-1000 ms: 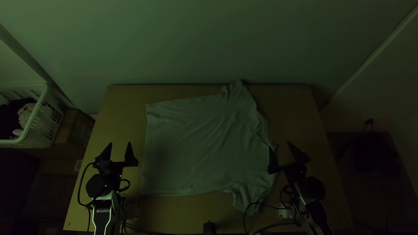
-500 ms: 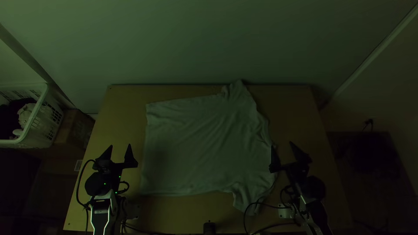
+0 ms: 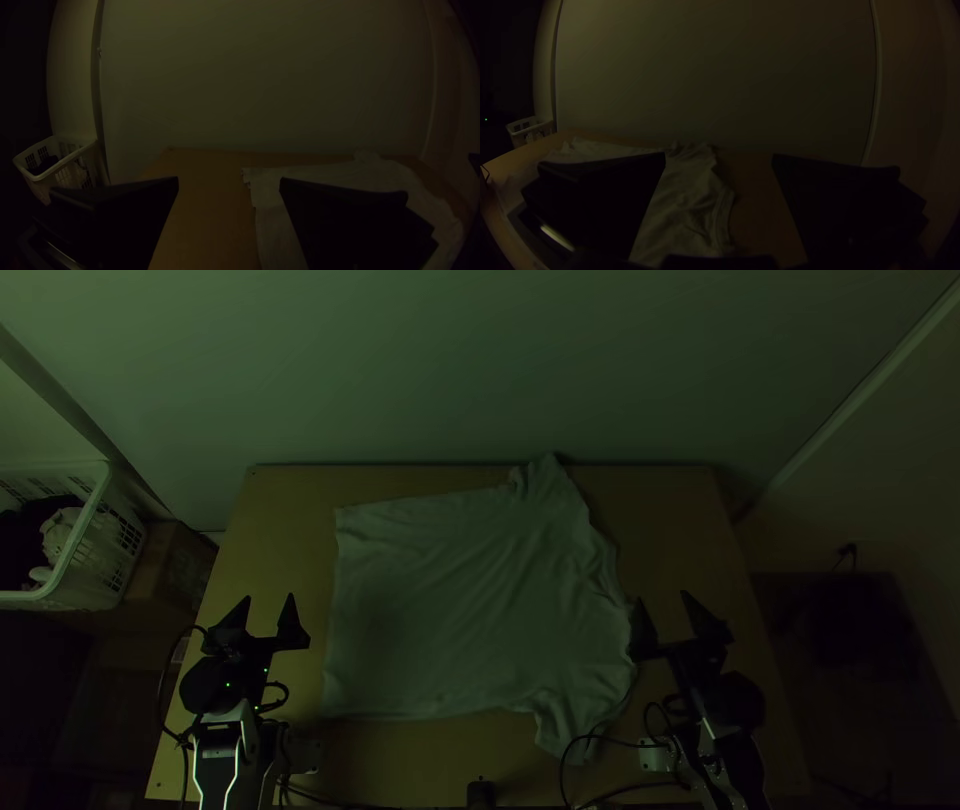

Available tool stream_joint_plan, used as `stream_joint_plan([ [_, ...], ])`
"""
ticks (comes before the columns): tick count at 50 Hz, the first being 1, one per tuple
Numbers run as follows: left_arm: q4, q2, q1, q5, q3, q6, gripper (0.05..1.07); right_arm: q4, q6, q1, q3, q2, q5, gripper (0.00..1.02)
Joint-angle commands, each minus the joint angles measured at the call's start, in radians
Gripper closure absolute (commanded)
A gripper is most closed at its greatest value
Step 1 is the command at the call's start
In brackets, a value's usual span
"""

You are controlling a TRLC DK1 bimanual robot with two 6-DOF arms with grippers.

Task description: Fold the t-shirt

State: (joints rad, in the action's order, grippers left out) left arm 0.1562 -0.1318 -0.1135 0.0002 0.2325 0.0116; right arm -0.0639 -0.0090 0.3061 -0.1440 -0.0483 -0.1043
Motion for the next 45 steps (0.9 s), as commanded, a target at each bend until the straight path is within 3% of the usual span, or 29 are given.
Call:
stream_joint_plan([
  [1,-0.006,-0.074,-0.002,0.006,0.085,0.031,0.1,0.03,-0.013,-0.005,-0.066,-0.084,-0.003,0.04],
  [25,0.019,-0.577,0.037,0.003,0.513,0.059,0.1,0.116,-0.016,-0.036,-0.525,-0.766,0.002,0.04],
  [29,0.034,-0.68,0.043,0.003,0.6,0.059,0.1,0.131,-0.013,-0.055,-0.595,-0.861,0.026,0.04],
  [45,0.134,-1.043,0.066,0.0,0.91,0.083,0.1,0.059,0.046,-0.09,-0.89,-1.222,0.052,0.04],
])
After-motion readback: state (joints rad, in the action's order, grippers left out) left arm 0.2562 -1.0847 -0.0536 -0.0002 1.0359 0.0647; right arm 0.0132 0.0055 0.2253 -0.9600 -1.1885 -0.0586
